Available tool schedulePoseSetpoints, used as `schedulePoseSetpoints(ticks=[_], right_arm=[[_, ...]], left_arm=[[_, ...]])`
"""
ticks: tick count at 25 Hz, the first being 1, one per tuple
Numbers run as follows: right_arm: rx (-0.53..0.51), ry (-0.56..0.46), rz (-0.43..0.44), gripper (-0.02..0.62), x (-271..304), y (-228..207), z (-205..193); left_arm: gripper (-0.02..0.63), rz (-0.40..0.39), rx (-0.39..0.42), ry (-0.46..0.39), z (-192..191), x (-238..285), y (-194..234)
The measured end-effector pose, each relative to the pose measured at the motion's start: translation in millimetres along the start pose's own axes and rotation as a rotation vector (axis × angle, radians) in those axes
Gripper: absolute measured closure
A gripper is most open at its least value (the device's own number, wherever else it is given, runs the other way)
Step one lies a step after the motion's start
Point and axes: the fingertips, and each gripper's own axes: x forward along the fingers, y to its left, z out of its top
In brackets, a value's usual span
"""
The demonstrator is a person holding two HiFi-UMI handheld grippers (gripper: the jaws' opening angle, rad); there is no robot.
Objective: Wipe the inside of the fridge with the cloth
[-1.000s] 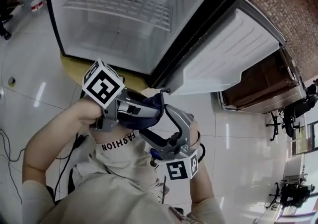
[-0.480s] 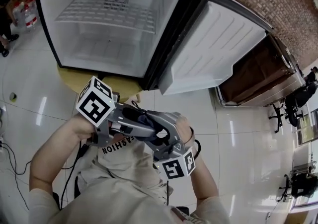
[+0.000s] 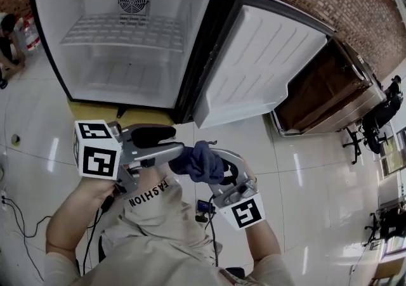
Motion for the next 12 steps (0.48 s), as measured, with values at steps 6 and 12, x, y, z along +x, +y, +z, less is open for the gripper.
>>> schedulePoseSetpoints(ticks=[6, 12], right_arm=[[0.077, -0.103, -0.143, 0.520, -6.4, -94.1, 42.4], [-0.012, -0.129, -0.290, 0.522, 2.9, -191.8, 95.9]], left_arm=[[0.480, 0.209, 0.263, -0.123, 39.7, -25.0, 15.9], [0.549, 0.345, 0.422, -0.107, 41.4, -32.5, 21.2]])
